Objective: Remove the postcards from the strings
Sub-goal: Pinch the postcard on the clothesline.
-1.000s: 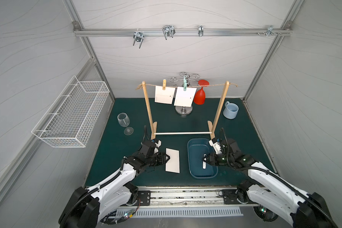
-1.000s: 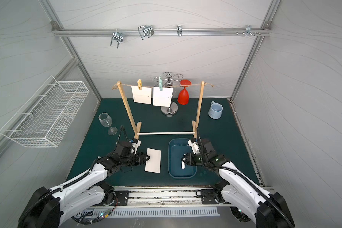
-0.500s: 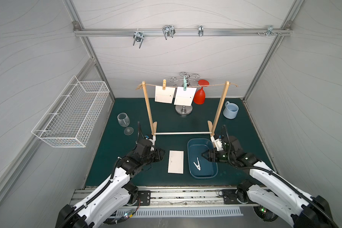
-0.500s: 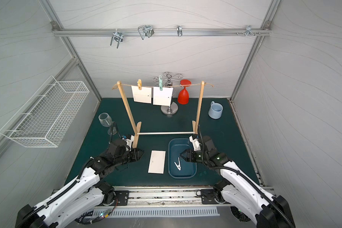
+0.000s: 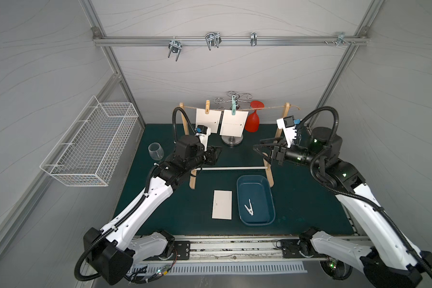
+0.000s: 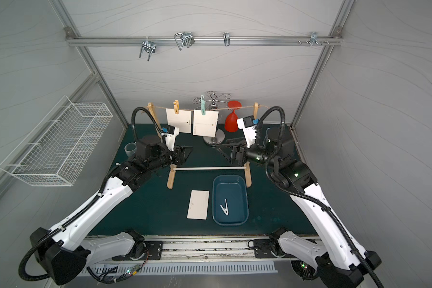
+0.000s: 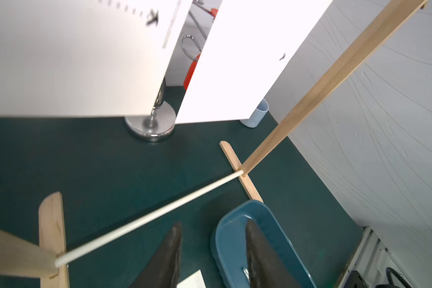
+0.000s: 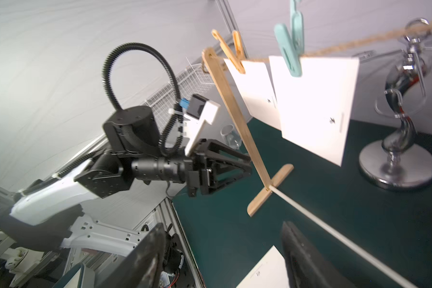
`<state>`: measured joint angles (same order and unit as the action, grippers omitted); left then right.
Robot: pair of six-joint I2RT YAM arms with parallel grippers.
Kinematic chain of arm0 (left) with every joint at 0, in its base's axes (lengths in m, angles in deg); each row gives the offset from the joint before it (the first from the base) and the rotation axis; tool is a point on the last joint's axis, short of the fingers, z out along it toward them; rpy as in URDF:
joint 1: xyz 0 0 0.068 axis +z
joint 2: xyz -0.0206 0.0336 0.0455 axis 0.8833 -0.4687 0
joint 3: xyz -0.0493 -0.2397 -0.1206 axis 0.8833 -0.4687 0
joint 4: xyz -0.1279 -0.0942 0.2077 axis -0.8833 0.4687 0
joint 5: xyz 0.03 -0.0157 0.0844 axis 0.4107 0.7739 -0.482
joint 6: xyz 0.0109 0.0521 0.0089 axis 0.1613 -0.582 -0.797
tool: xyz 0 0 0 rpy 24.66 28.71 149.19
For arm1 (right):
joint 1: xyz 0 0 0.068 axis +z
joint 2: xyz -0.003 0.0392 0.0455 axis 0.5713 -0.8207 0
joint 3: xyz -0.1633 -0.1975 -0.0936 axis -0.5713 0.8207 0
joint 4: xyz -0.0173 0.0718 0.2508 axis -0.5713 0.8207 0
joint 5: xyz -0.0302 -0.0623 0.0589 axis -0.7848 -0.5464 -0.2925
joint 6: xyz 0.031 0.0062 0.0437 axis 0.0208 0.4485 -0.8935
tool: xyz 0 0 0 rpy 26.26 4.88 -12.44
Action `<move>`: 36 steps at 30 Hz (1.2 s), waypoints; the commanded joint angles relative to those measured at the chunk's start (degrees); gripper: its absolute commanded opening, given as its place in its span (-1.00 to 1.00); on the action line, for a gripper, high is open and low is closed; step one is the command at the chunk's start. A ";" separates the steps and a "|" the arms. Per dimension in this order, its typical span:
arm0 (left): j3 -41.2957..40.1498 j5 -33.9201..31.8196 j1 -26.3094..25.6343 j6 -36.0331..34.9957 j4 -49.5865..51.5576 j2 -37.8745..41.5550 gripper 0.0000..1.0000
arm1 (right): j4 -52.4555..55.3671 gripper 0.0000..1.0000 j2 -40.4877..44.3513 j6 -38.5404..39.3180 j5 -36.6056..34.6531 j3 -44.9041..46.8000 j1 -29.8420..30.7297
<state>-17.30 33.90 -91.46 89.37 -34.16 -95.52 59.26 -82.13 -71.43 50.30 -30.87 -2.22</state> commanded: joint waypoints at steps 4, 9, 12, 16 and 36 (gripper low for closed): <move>7.68 -2.18 -0.14 -9.23 -4.39 -4.72 -0.09 | -2.23 0.51 -5.62 3.94 4.26 -8.78 -0.24; 11.50 -3.60 -0.12 -12.34 -4.94 -8.36 -0.06 | -4.77 0.52 -7.94 3.38 6.78 -12.20 -2.28; 13.16 -4.33 -0.12 -14.07 -5.56 -10.16 -0.06 | -5.79 0.52 -8.67 2.98 8.16 -13.60 -3.41; 14.09 -4.05 0.06 -15.70 -7.91 -11.71 -0.03 | -6.32 0.52 -9.22 3.04 8.98 -14.78 -4.29; 18.57 2.89 3.48 -16.30 -9.91 -16.19 -0.02 | -6.55 0.52 -10.38 4.48 10.42 -15.97 -5.67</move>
<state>-1.04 36.18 -88.29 73.87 -41.41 -112.08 54.01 -92.27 -68.00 59.54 -45.32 -7.60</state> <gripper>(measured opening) 0.488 0.759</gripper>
